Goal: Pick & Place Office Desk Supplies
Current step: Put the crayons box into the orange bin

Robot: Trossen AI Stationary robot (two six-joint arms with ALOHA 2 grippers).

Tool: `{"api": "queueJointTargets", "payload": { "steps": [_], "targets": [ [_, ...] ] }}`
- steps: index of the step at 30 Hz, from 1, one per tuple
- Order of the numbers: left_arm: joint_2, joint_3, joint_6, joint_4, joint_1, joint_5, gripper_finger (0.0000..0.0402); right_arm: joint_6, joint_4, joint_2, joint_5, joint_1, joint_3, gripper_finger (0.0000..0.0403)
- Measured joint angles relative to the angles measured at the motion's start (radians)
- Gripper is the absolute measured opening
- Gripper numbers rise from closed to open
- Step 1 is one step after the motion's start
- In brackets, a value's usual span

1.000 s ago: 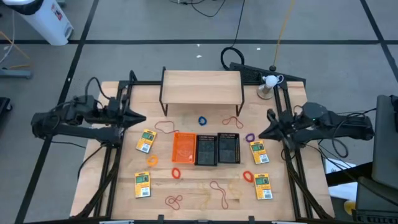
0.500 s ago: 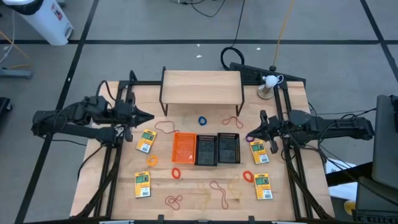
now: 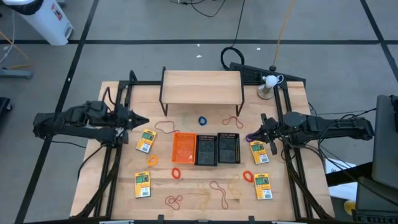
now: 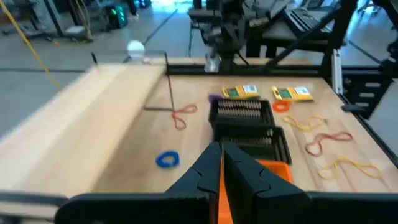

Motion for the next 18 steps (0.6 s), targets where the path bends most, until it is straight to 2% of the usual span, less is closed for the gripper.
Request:
{"api": "queueJointTargets", "payload": {
  "steps": [8,14,18],
  "targets": [
    [-0.144,-0.253,-0.081,0.171,-0.069,0.044,0.0021,0.046,0.102,-0.001,0.005,0.000,-0.107,0.0000],
    [-0.260,-0.349,-0.113,0.211,-0.098,0.030,0.0021,0.093,0.321,-0.001,0.042,0.000,-0.265,0.0000],
    [-0.319,-0.398,-0.135,0.194,-0.099,-0.020,0.0021,0.079,0.482,0.001,0.058,0.000,-0.348,0.0000]
  ]
}}
